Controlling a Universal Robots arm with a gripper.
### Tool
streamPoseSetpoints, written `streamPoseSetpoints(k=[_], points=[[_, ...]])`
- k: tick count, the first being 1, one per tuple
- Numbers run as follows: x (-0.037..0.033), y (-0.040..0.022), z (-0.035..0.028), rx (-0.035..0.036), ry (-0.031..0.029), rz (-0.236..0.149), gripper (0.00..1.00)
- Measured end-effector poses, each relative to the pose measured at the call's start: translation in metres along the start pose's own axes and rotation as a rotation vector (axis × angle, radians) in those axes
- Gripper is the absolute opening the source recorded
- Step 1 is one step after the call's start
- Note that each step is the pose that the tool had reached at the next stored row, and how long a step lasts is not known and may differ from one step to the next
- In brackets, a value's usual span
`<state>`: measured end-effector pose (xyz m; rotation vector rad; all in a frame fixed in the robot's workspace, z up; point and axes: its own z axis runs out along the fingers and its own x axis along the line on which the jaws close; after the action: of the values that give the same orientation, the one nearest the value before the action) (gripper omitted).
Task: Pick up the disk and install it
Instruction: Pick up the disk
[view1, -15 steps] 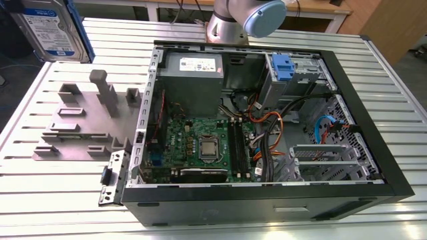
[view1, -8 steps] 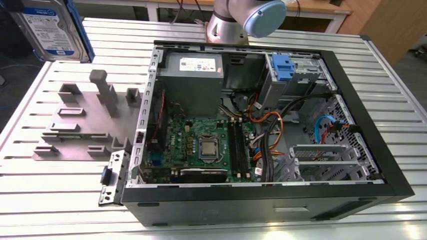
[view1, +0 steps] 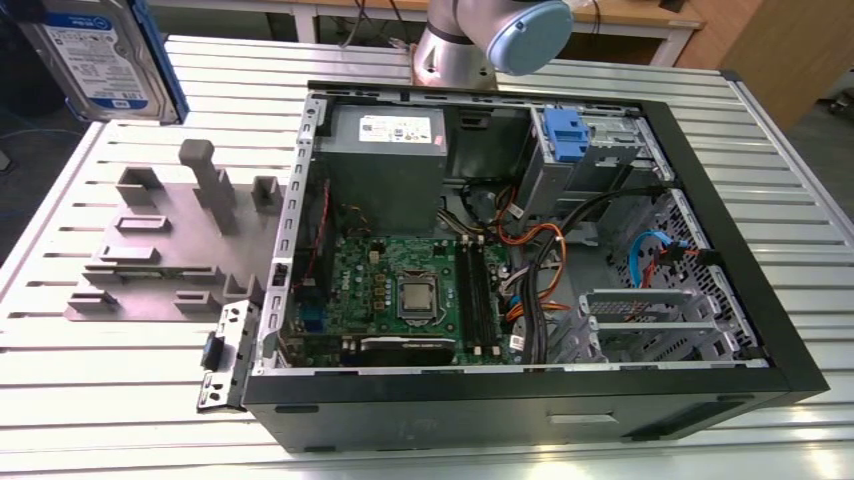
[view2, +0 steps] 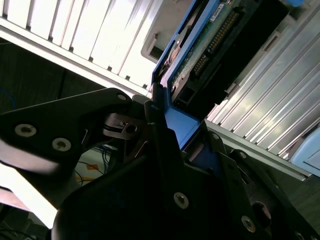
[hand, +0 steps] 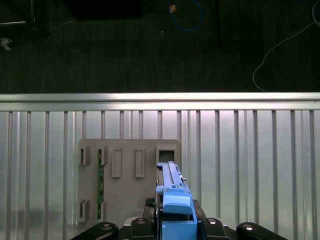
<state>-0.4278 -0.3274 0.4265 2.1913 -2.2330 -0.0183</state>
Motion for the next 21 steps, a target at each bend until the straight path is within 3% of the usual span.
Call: streamPoseSetpoints(k=[21], points=[[0.0,0.0001,-0.0058,0.0,0.0001,0.0,0.36]])
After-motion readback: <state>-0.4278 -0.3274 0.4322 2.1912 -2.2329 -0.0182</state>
